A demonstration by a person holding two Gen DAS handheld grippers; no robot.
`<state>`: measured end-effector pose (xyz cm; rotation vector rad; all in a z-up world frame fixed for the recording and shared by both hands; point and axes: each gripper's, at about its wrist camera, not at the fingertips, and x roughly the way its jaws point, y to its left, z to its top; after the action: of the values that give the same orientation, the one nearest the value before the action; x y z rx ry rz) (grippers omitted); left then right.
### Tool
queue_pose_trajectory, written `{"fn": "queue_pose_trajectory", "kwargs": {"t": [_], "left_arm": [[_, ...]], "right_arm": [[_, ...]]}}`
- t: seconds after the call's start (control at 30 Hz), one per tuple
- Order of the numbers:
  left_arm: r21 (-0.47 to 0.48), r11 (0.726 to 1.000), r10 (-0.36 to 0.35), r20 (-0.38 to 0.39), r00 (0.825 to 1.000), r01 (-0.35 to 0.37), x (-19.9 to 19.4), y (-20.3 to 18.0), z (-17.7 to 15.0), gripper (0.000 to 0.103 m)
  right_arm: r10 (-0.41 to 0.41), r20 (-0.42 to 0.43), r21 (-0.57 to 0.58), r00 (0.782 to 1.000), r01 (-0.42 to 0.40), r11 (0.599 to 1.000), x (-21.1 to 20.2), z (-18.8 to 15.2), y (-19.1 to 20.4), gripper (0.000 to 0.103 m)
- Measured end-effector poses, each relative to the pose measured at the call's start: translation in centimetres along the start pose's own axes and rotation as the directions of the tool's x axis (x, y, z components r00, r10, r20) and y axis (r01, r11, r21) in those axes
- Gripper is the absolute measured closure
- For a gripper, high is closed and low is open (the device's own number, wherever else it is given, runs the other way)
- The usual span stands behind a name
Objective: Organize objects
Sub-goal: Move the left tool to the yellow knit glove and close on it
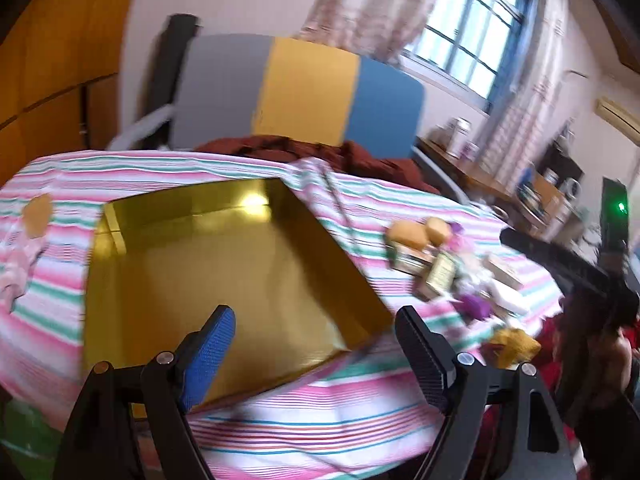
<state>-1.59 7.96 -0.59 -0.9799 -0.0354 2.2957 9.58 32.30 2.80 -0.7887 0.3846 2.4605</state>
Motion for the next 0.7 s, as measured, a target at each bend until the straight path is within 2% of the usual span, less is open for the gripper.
{"fn": "queue_pose_trajectory", "kwargs": {"t": [0.17, 0.27, 0.33, 0.4, 0.5, 0.57, 0.67, 0.7], "left_arm": [[0.094, 0.990, -0.103, -0.055, 0.993, 0.108, 1.9, -4.1, 0.4, 0.019], [0.150, 0.966, -0.193, -0.126, 0.973, 0.211, 3.7, -6.6, 0.3, 0.019], [0.168, 0.941, -0.263, -0.184, 0.947, 0.293, 5.2, -8.5, 0.3, 0.019], [0.175, 0.913, -0.322, -0.246, 0.914, 0.368, 6.5, -10.4, 0.1, 0.019], [0.177, 0.865, -0.393, -0.341, 0.854, 0.469, 8.8, -14.1, -0.4, 0.020], [0.188, 0.832, -0.428, -0.381, 0.819, 0.522, 9.8, -16.3, -1.0, 0.020], [0.218, 0.797, -0.440, -0.428, 0.789, 0.563, 11.3, -19.6, -1.9, 0.020], [0.219, 0.794, -0.439, -0.439, 0.784, 0.567, 11.7, -20.2, -2.2, 0.019]], "right_arm": [[-0.127, 0.042, 0.075, 0.991, 0.124, 0.989, -2.7, 1.6, -5.8, 0.000], [-0.181, 0.046, 0.132, 0.982, 0.173, 0.976, -4.0, 2.0, -9.1, 0.000], [-0.208, 0.036, 0.166, 0.977, 0.200, 0.966, -4.6, 2.1, -10.9, 0.000], [-0.229, 0.018, 0.200, 0.973, 0.221, 0.955, -5.2, 1.9, -12.5, 0.000], [-0.260, -0.001, 0.219, 0.966, 0.254, 0.942, -5.8, 1.6, -14.2, 0.000], [-0.274, -0.007, 0.224, 0.962, 0.269, 0.937, -6.4, 1.3, -15.1, 0.000], [-0.286, -0.011, 0.226, 0.958, 0.280, 0.933, -6.8, 1.0, -15.7, 0.000], [-0.287, -0.013, 0.226, 0.958, 0.283, 0.932, -7.0, 0.9, -15.9, 0.000]]}}
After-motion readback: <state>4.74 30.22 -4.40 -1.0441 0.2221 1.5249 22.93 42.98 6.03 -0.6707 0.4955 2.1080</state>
